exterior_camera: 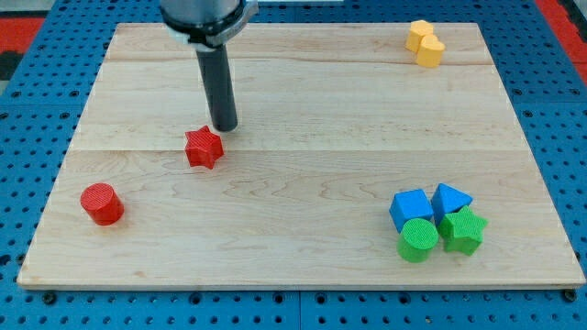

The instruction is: Push the yellow hexagon towards the top center of the board

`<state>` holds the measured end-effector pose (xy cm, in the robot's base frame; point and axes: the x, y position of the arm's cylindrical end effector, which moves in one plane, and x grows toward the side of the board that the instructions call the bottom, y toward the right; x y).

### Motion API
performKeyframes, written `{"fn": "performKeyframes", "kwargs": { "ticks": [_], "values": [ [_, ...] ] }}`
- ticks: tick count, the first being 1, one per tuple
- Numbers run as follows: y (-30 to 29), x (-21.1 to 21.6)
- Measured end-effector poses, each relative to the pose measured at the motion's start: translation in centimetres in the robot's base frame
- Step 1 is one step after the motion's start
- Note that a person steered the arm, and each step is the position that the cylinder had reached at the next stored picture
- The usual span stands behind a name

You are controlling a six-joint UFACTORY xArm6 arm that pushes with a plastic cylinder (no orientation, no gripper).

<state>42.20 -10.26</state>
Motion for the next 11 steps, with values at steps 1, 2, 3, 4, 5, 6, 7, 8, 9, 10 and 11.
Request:
{"fn": "performKeyframes", "kwargs": {
  "ticks": [1, 2, 3, 4, 5, 6, 7, 8, 9, 10, 11],
  "values": [
    [-3.9, 5.2],
    [-9.1, 6.7],
    [-7.6, 5.9],
    [1.0, 0.7],
    [12.0, -2.9],
    [22.3, -6.4],
    [31.7, -9.6],
    [35.8, -15.6],
    [36.1, -21.2],
    [27.6, -21.3],
    [22.4, -17.0]
  ]
}}
